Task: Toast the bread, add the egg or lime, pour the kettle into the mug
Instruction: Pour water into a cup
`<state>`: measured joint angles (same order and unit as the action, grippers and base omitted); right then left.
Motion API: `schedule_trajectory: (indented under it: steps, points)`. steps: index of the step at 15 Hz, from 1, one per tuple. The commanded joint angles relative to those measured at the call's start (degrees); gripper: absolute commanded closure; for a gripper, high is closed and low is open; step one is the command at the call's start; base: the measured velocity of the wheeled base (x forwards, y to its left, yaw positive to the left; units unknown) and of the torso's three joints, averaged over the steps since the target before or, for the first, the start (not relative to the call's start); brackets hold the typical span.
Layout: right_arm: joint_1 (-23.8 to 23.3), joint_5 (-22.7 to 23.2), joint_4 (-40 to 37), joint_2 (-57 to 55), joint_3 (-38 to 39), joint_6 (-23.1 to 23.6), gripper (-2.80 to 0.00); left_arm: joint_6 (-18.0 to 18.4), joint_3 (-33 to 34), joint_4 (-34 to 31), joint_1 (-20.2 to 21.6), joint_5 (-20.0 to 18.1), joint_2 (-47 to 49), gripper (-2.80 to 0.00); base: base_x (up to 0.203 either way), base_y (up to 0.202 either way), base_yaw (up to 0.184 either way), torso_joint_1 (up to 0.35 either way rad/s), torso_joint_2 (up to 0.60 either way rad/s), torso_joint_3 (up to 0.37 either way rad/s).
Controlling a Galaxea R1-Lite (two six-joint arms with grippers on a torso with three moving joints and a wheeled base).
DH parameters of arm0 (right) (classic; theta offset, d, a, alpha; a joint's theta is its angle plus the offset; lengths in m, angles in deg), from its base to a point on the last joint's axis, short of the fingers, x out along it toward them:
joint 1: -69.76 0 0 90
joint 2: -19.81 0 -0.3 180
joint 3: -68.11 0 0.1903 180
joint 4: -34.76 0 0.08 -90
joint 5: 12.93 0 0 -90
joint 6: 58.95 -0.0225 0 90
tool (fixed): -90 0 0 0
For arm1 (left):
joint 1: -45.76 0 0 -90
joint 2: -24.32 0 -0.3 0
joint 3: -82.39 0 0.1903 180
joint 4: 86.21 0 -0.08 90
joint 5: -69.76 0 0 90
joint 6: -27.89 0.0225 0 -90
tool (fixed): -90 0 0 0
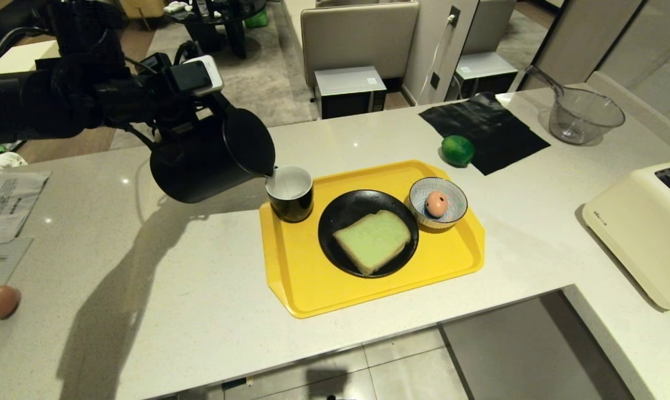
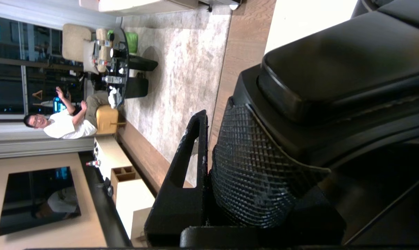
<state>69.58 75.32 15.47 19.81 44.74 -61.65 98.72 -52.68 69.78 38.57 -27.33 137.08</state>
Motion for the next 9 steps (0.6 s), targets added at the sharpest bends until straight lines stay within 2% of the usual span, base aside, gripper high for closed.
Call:
schedule_trajectory:
  steps: [1, 3, 5, 7, 8, 9]
  points:
    - [0.0, 0.0, 0.0, -0.1, 1.6, 0.0, 0.0, 0.2, -0.3, 0.1, -0.1, -0.1, 0.6, 0.0, 0.0, 0.0, 0.0, 0.0, 0.0, 0.0]
    - [0.0, 0.0, 0.0, -0.1, 1.6, 0.0, 0.0, -2.0, -0.3, 0.2, -0.7, -0.3, 0.5, 0.0, 0.0, 0.0, 0.0, 0.0, 0.0, 0.0]
    - [0.0, 0.0, 0.0, -0.1, 1.6, 0.0, 0.0, -9.0, -0.2, 0.6, -2.9, -0.3, 0.5, 0.0, 0.0, 0.0, 0.0, 0.0, 0.0, 0.0]
    - [0.0, 0.0, 0.0, -0.1, 1.6, 0.0, 0.0, -18.5, -0.2, 1.7, -6.4, 0.3, 0.3, 0.0, 0.0, 0.0, 0.0, 0.0, 0.0, 0.0]
    - [0.0, 0.0, 0.0, -0.1, 1.6, 0.0, 0.0, -22.0, -0.2, 2.1, -7.9, 1.9, -0.1, 0.0, 0.0, 0.0, 0.0, 0.0, 0.0, 0.0]
    - [0.0, 0.0, 0.0, -0.1, 1.6, 0.0, 0.0, -23.1, -0.2, 2.1, -8.3, 2.6, -0.7, 0.0, 0.0, 0.0, 0.0, 0.0, 0.0, 0.0]
